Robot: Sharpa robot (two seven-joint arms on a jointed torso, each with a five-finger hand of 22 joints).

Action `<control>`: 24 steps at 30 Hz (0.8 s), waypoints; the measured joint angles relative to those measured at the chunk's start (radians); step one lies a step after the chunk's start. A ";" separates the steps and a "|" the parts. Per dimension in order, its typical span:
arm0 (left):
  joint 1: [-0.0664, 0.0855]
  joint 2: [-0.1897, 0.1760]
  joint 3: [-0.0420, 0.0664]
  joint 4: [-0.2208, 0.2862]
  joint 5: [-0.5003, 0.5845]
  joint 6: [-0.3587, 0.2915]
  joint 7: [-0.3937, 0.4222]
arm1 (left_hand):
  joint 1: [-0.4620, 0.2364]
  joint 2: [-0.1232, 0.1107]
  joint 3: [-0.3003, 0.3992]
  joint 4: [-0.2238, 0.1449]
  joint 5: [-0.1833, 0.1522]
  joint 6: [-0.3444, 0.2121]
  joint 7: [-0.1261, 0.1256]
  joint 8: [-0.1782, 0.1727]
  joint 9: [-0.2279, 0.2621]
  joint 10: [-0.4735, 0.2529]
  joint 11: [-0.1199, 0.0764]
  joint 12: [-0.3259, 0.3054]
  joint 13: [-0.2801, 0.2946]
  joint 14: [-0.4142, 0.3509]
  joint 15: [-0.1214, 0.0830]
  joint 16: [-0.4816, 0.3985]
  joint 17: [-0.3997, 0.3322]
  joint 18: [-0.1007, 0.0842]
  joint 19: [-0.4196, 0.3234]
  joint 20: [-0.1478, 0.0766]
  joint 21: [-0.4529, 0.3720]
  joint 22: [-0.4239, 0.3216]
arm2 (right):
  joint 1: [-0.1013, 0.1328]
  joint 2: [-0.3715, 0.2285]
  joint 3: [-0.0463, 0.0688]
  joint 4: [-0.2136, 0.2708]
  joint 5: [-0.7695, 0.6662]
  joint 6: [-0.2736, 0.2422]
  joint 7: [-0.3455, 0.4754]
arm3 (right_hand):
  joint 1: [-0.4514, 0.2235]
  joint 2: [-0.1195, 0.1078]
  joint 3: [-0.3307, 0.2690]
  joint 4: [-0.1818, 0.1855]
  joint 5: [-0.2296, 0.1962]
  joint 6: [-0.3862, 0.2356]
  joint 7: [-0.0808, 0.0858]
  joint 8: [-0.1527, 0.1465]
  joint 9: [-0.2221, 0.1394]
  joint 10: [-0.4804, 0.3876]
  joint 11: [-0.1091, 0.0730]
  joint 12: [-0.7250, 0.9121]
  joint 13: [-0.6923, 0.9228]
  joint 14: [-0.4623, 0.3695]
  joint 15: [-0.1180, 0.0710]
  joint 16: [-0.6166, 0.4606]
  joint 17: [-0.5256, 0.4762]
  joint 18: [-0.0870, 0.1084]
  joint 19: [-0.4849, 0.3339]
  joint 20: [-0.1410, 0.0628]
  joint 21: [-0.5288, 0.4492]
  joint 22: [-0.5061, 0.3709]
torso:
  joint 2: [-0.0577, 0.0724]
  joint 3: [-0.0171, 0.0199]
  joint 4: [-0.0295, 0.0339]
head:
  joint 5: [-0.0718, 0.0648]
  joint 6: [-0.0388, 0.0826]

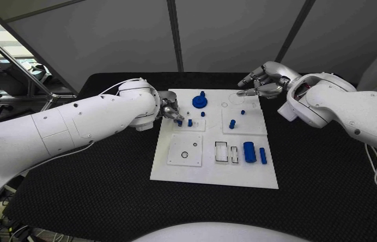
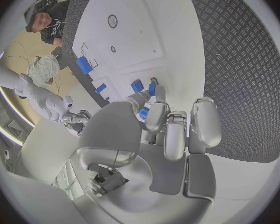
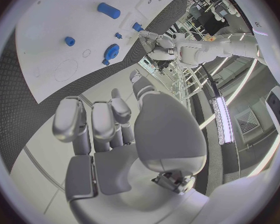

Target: Assemble the parts on the task board

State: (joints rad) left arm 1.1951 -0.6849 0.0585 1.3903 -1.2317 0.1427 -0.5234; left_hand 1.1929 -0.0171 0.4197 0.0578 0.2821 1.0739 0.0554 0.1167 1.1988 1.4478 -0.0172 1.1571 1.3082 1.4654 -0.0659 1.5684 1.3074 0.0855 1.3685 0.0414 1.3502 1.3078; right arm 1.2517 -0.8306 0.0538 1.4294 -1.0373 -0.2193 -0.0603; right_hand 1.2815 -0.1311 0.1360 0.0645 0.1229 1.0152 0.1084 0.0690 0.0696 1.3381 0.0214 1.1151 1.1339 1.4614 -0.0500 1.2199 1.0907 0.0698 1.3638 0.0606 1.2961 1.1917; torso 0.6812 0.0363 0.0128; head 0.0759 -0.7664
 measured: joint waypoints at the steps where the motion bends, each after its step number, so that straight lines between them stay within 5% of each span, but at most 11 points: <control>1: 0.000 -0.001 0.000 0.003 -0.001 0.002 0.000 | 0.000 0.000 0.000 0.000 0.000 0.000 0.000 0.000 0.000 0.000 0.000 0.000 0.000 0.000 0.000 0.000 0.000 0.000 0.000 0.000 0.000 0.000 | 0.000 0.000 0.000 0.000 0.000 0.000 0.000 | 0.000 0.000 0.000 0.000 0.000 0.000 0.000 0.000 0.000 0.000 0.000 0.000 0.000 0.000 0.000 0.000 0.000 0.000 0.000 0.000 0.000 0.000 | 0.000 0.0000 0.0000 | 0.000 0.000; 24: -0.005 -0.004 0.001 0.007 -0.010 0.024 -0.008 | -0.003 -0.003 0.003 -0.003 0.004 0.003 -0.003 0.000 0.003 0.001 0.002 0.000 0.000 0.004 0.000 0.000 0.000 0.000 0.000 0.000 0.000 0.000 | 0.000 0.000 0.000 -0.001 0.000 0.001 0.000 | 0.000 0.000 0.000 0.000 0.000 0.000 0.000 0.000 0.000 0.000 0.000 0.000 0.000 0.000 0.000 0.000 0.000 0.000 0.000 0.000 0.000 0.000 | 0.000 0.0000 0.0001 | 0.001 -0.004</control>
State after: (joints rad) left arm 1.1904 -0.6893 0.0597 1.3971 -1.2421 0.1668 -0.5312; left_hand 1.1901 -0.0197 0.4223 0.0552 0.2862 1.0774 0.0519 0.1171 1.2022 1.4491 -0.0153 1.1571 1.3080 1.4690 -0.0661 1.5684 1.3074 0.0855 1.3684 0.0414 1.3502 1.3077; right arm 1.2517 -0.8303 0.0538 1.4285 -1.0373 -0.2179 -0.0602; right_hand 1.2815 -0.1311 0.1360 0.0644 0.1229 1.0152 0.1084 0.0690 0.0696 1.3381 0.0214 1.1151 1.1339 1.4614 -0.0500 1.2199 1.0906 0.0698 1.3638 0.0606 1.2961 1.1917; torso 0.6811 0.0363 0.0128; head 0.0772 -0.7704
